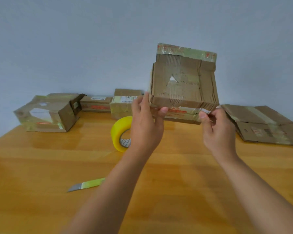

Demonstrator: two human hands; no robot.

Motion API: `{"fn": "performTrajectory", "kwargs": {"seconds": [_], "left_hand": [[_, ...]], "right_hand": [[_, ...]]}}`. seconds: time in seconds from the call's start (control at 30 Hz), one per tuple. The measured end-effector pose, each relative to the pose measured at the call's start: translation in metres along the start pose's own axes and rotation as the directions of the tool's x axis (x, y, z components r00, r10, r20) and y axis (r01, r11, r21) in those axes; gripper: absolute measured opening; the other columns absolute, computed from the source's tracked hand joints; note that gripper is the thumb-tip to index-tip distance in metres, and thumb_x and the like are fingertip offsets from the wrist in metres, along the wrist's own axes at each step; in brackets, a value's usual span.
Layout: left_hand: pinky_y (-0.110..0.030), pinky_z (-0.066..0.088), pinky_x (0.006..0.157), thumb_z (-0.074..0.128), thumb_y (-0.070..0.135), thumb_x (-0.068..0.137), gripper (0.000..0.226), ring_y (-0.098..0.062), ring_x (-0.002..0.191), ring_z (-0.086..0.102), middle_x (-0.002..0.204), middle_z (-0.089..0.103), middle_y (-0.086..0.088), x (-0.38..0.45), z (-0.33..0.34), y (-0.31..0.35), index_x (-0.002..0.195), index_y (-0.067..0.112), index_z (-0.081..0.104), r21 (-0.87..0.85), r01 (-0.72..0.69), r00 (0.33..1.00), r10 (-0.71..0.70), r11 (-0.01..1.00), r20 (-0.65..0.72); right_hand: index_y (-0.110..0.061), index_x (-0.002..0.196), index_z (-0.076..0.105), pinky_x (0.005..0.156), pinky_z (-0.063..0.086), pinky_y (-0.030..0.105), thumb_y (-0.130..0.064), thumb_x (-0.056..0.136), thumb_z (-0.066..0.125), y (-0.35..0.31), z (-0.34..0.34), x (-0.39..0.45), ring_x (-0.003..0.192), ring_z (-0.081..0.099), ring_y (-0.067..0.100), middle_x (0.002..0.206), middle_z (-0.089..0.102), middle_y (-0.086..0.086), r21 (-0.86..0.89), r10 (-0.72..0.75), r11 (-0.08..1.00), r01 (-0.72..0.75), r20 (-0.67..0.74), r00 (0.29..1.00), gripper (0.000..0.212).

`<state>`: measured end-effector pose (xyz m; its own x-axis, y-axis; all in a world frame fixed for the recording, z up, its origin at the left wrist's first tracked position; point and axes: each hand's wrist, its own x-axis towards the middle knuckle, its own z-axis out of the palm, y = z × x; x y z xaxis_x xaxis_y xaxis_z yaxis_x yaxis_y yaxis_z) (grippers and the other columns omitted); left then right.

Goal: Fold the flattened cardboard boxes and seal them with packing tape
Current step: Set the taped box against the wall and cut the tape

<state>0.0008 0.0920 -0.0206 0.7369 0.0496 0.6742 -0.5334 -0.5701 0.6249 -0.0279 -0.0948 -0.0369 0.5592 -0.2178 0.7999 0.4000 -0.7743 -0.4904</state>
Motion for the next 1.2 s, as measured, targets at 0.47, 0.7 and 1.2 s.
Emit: {"fn": "performTrajectory", "kwargs": {"seconds": [0.47,0.7,1.2], "left_hand": [[-0.043,0.047,0.101,0.055,0.042,0.097,0.052,-0.017,0.121,0.051,0.134,0.052,0.0,0.015,-0.2,-0.13,0.143,0.022,0.043,0.106,0.296,0.924,-0.256,0.949,-0.284],[-0.035,0.05,0.083,0.045,0.062,0.095,0.039,-0.014,0.103,0.06,0.11,0.062,0.008,-0.066,-0.254,-0.178,0.116,0.03,0.051,-0.103,0.531,0.744,-0.522,0.841,-0.417],[-0.051,0.036,0.105,0.046,0.051,0.1,0.043,-0.034,0.134,0.034,0.145,0.044,-0.008,-0.093,-0.249,-0.188,0.138,0.032,0.053,0.631,0.309,0.95,-0.205,0.712,-0.234]], "right_hand": [[-0.007,0.093,0.057,0.061,0.042,0.032,-0.036,0.096,0.062,-0.173,0.166,-0.004,0.078,0.058,0.022,0.087,0.062,0.007,0.285,-0.019,0.951,-0.123,0.448,0.894,0.03],[-0.017,0.084,0.038,0.05,0.024,0.022,-0.039,0.101,0.052,-0.229,0.214,-0.095,0.058,0.032,0.005,0.075,0.03,-0.011,0.272,-0.21,0.962,0.029,0.668,0.713,0.031],[-0.014,0.118,0.057,0.071,0.047,0.035,-0.028,0.101,0.046,-0.25,0.243,-0.117,0.095,0.06,0.025,0.11,0.062,0.004,0.255,-0.291,0.957,0.14,0.825,0.484,0.024]]}}
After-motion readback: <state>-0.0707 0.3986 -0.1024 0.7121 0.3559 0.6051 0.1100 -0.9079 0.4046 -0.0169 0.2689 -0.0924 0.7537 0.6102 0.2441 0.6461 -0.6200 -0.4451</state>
